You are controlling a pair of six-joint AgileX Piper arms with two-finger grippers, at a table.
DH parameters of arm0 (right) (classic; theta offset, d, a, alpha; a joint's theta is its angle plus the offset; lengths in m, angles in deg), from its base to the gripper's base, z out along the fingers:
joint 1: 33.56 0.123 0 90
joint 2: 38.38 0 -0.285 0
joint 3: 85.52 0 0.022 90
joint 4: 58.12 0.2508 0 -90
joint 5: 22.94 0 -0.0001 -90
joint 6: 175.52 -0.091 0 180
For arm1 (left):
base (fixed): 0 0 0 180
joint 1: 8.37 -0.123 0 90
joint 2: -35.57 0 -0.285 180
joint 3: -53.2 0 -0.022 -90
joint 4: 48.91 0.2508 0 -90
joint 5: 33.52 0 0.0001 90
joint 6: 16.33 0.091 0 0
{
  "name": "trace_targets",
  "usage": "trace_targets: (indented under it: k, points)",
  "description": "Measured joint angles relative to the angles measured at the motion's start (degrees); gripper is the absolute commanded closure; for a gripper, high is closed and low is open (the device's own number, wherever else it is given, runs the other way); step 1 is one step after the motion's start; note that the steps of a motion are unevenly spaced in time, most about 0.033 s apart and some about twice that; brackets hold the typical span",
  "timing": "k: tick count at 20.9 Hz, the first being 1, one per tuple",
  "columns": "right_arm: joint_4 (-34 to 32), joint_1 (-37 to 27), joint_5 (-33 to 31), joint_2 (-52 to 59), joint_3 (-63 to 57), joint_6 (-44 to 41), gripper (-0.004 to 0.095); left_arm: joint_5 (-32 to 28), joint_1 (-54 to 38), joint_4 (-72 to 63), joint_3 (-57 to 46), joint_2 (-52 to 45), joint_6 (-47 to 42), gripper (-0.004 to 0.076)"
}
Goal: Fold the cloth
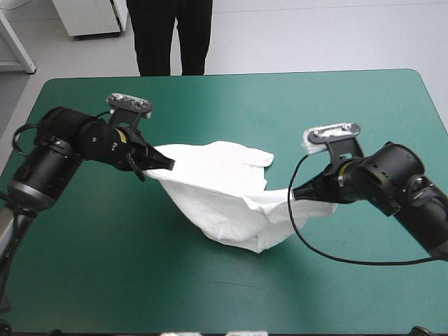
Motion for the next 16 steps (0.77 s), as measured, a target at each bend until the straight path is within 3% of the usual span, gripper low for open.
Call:
trace_targets:
  k: [10,16]
  points:
    - [-6.95,-0.52,-0.81,-1.28,39.26,7.81,0.0925,1.65,0.00,0.15,39.94,-1.34,0.06,0.0734]
    - [-7.31,-0.52,-0.86,-2.60,52.27,10.96,0.0925,1.64,0.00,-3.11,48.22,-2.22,0.72,0.0734]
